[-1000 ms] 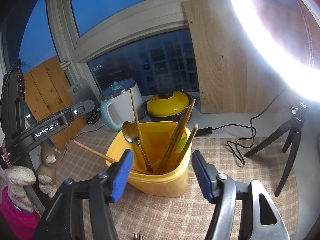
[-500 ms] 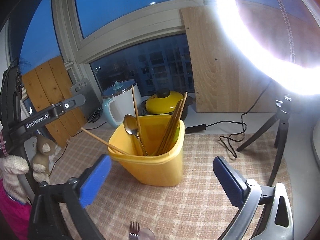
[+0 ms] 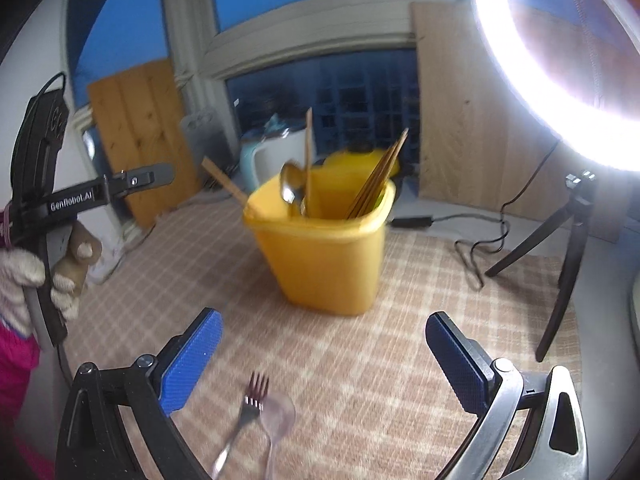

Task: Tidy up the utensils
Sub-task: 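Move both open tools down to the silver fork and clear spoon, then close the right tool on the clear plastic spoon while the left tool approaches the fork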

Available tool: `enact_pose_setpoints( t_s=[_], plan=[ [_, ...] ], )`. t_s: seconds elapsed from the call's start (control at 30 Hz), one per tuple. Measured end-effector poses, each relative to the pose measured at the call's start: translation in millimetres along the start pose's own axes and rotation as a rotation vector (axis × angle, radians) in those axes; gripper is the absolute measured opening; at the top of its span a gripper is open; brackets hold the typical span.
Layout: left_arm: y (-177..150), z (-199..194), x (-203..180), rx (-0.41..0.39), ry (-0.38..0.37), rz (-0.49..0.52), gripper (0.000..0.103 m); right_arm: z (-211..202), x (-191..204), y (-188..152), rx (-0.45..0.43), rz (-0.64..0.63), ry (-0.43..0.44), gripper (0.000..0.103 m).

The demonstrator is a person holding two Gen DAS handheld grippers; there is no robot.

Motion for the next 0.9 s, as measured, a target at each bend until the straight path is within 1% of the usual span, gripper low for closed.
enact_pose_setpoints(
  t_s=[0.07, 0.2, 0.27, 0.3, 0.37, 0.47, 0.5, 0.63, 0.77, 0.9],
  plan=[
    [-16, 6, -1, 0.038, -0.010, -0.002, 0.059, 6, 0, -9, 0.020, -0.014, 0.003, 0.097],
    [-44, 19, -4, 0.101, -0.035, -0.012, 0.059, 22, 0, -27, 0.093, -0.013, 0.042, 0.092],
    [-58, 25, -6, 0.138, -0.054, -0.022, 0.059, 32, 1, -36, 0.144, -0.017, 0.065, 0.084],
    [-63, 26, -6, 0.149, -0.062, -0.026, 0.059, 36, 1, -40, 0.165, -0.019, 0.073, 0.081],
    [-75, 32, -10, 0.177, -0.091, -0.036, 0.059, 46, 4, -50, 0.221, -0.023, 0.102, 0.070],
    [-88, 37, -15, 0.203, -0.115, -0.043, 0.059, 59, 7, -62, 0.291, -0.016, 0.135, 0.062],
    [-92, 38, -17, 0.210, -0.122, -0.044, 0.059, 63, 8, -65, 0.312, -0.014, 0.153, 0.061],
    [-111, 45, -26, 0.251, -0.150, -0.040, 0.059, 76, 18, -76, 0.380, -0.020, 0.223, 0.044],
    [-125, 47, -33, 0.279, -0.173, -0.034, 0.059, 87, 27, -82, 0.424, -0.059, 0.240, 0.040],
    [-133, 47, -32, 0.294, -0.175, -0.051, 0.057, 100, 32, -84, 0.456, -0.087, 0.227, 0.038]
  ],
)
Point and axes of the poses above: each gripper's, at about its wrist camera, not at the fingertips, and z roughly the way its jaws point, x to its left, y to its top, the point moved 9 cm from there along z, roughly the way its jaws point, and after that the axes turned 9 degrees about x, right-handed, at the moved point
